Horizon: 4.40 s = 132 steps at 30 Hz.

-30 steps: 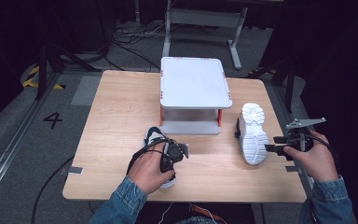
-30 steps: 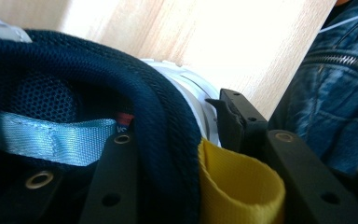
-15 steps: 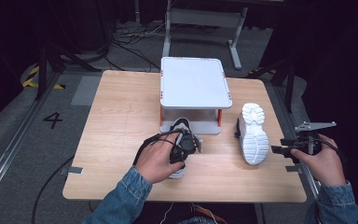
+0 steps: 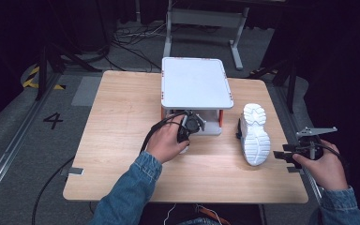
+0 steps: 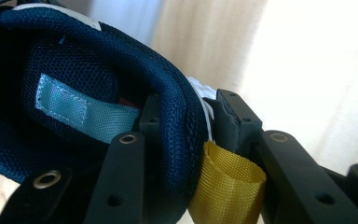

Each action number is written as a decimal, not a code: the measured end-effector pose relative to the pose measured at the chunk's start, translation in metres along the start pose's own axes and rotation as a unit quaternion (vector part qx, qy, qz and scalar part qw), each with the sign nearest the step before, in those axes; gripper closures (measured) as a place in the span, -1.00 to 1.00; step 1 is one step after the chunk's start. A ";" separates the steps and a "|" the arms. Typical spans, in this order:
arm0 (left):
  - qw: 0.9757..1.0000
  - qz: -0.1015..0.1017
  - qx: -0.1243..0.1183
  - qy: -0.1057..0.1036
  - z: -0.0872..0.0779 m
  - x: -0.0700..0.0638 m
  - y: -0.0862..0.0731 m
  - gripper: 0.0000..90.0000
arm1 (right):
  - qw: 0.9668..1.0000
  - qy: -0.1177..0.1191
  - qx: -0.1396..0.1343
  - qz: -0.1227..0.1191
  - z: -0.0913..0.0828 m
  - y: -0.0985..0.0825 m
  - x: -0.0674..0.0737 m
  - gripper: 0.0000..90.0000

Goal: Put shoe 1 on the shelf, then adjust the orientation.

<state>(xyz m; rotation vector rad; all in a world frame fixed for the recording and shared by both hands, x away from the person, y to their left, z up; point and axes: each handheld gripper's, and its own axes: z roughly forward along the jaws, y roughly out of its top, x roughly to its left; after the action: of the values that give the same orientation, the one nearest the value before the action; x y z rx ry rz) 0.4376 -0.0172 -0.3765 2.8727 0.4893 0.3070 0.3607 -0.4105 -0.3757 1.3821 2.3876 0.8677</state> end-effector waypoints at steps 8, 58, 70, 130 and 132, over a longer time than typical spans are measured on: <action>1.000 -0.010 -0.018 0.003 0.014 0.026 0.001 0.44 | 1.000 -0.004 0.006 0.006 -0.001 -0.007 -0.002 -0.06; 0.982 -0.011 -0.120 0.144 0.033 0.028 -0.027 -0.10 | 1.000 0.000 0.006 -0.004 -0.001 -0.008 0.005 -0.02; 0.979 0.019 -0.067 0.190 0.039 0.028 -0.027 -0.25 | 1.000 0.002 -0.001 -0.010 -0.001 -0.008 0.009 -0.03; 0.962 -0.249 -0.089 0.065 -0.053 0.002 -0.152 -0.46 | 0.997 -0.012 -0.064 -0.046 0.065 0.047 -0.011 0.21; 0.963 -0.246 -0.091 0.067 -0.053 0.004 -0.148 -0.46 | 0.997 -0.017 -0.062 -0.040 0.062 0.043 -0.014 0.20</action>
<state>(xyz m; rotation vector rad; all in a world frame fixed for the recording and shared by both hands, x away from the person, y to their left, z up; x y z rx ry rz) 0.3838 0.1294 -0.3608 2.4572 1.1082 0.4318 0.4288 -0.3836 -0.4003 1.2365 2.3056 0.9451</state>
